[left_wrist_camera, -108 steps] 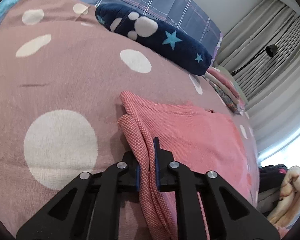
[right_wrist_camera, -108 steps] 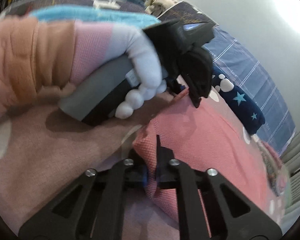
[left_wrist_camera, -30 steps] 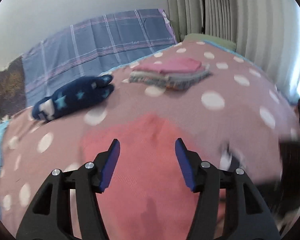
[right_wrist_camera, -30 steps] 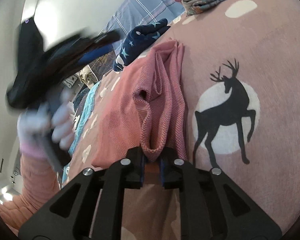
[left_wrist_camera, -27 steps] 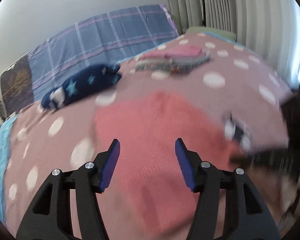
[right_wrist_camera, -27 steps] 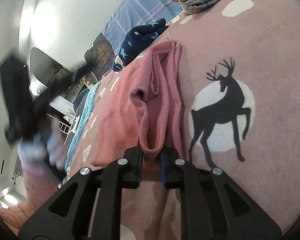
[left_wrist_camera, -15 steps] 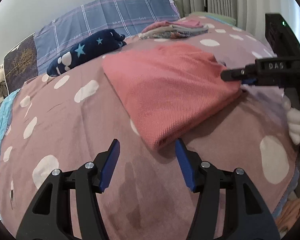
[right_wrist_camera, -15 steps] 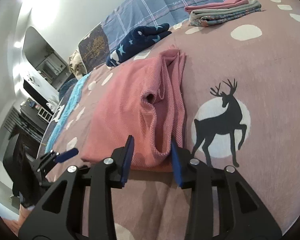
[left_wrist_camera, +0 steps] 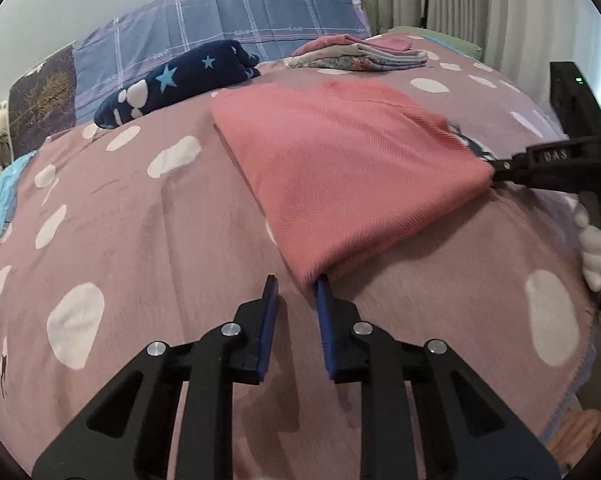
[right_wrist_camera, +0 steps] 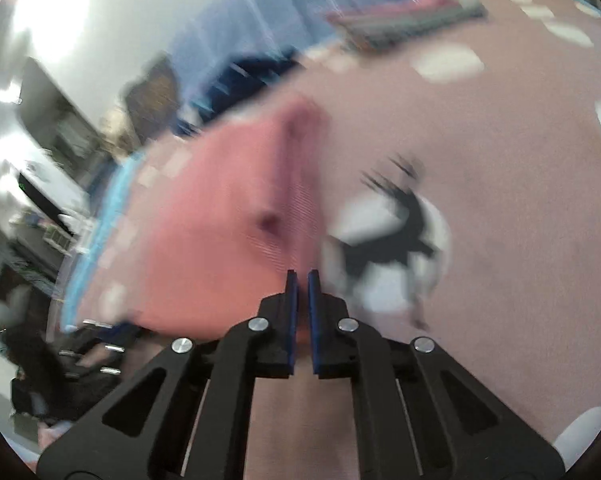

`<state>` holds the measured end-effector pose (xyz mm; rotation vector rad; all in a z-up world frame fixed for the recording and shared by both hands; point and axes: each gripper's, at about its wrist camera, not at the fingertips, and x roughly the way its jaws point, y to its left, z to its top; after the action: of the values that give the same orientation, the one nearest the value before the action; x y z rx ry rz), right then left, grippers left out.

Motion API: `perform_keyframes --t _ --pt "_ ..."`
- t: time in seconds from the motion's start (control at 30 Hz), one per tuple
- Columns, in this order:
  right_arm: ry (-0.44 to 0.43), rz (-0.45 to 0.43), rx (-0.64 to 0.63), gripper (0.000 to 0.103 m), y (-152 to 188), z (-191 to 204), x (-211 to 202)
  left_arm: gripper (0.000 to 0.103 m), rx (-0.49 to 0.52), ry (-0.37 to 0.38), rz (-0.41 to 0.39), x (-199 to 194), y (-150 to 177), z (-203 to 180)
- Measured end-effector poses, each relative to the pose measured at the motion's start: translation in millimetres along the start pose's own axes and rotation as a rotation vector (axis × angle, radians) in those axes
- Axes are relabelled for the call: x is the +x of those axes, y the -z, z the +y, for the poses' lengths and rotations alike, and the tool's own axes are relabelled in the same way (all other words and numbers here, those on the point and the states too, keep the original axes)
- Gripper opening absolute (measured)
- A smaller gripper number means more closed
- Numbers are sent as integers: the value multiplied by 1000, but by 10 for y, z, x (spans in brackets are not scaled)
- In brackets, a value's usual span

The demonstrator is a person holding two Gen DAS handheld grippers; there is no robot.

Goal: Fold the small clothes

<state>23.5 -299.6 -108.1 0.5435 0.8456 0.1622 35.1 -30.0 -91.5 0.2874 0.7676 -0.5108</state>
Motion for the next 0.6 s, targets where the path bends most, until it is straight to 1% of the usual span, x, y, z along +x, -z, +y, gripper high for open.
perform_keyframes --t 0.03,0.1,0.17,0.23,0.27,0.33,0.4,0.47,0.53,0.57,0.6 --pt "-28 -1 18 5 -7 -36 -33 21 -3 30 -5 -73 -7 11" --pt "-31 -29 -1 7 -75 -8 -127 21 -4 63 -34 -204 -53 15" --pt "-24 -70 -48 21 -192 62 -227 21 -6 83 -94 -337 -165 37" --pt "-40 -93 -94 28 -371 163 -278 27 0 72 -140 -343 -290 45" --pt "-56 -93 -112 29 -450 205 -262 32 4 49 -155 -280 -358 45" --pt "-70 -90 -146 32 -593 294 -206 34 -8 63 -148 -94 -441 54" --pt "-36 -75 -183 32 -765 391 -60 34 -63 81 -91 201 -461 87" --pt "-35 -51 -194 32 -886 430 81 35 -81 84 -38 400 -412 86" --pt "-41 -19 -186 32 -996 446 219 37 -84 97 -38 406 -404 99" --pt "-30 -3 -182 32 -1074 449 323 41 -90 120 -42 394 -409 123" --pt "-24 9 -185 33 -1128 439 387 42 -93 129 -39 403 -405 126"
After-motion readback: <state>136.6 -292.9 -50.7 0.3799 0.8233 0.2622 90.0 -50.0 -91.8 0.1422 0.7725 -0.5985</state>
